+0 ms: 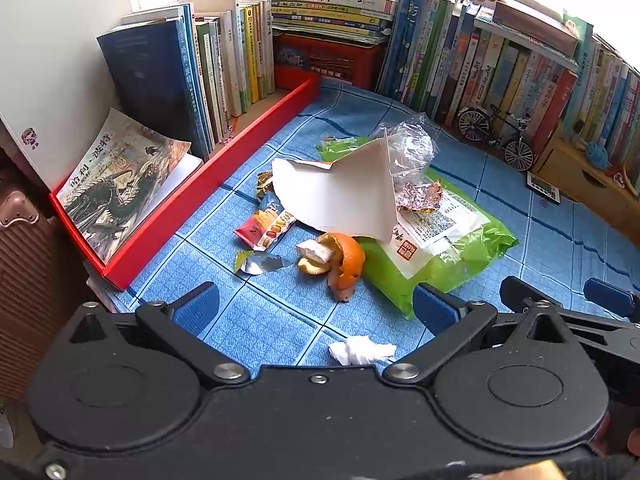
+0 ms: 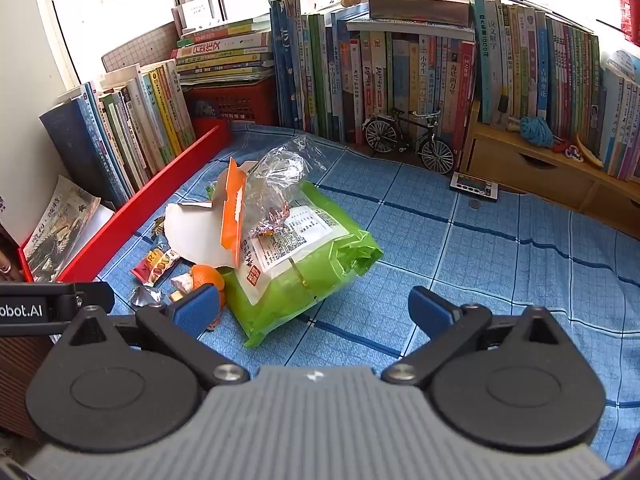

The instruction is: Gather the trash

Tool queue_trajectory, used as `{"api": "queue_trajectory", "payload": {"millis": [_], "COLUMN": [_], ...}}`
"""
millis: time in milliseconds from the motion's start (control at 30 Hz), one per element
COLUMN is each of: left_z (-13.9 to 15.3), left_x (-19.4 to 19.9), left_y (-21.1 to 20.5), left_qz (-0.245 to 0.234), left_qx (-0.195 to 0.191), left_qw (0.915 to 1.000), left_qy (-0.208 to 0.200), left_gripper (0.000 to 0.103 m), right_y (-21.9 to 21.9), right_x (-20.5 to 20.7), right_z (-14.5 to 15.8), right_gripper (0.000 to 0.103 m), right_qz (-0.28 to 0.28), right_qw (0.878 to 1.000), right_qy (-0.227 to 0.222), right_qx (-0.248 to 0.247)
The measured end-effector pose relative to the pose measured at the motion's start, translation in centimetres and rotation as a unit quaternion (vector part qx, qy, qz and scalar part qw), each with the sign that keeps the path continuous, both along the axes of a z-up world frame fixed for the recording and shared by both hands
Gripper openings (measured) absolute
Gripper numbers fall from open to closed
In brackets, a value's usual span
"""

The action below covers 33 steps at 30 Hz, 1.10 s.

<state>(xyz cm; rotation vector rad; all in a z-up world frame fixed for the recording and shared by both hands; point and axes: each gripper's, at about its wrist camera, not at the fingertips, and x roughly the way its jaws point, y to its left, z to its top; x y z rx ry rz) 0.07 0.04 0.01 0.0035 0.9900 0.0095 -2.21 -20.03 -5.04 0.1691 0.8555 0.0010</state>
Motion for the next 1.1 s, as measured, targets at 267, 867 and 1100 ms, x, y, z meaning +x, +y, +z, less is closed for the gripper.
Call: {"api": "queue_trajectory", "payload": {"millis": [267,867,1100], "left_z": [0.00,-0.01,-0.17], "left_x": [-0.03,-0.04,-0.10], "left_y": [-0.01,-0.03,0.30], "left_qz": [0.000,0.000,0.000], "left_qx": [0.000,0.000,0.001], "left_qw": [1.0000,1.0000,1.0000], "left_qy": [-0.001,-0.001,-0.001], "left_gripper": [0.103,0.103,0.103], "right_y": [0.04,0.05,0.01], "right_x": [-0.16,-0.31,-0.31], "right_z": [-0.01,-0.07,-0.05], "right_gripper": [0.103,0.103,0.103], "right_qz": [0.000,0.000,0.001], "right_qw": [1.000,1.000,1.000], "right_qy": [0.000,0.001,0.001], "right_qx": [0.000,-0.001,-0.001]}}
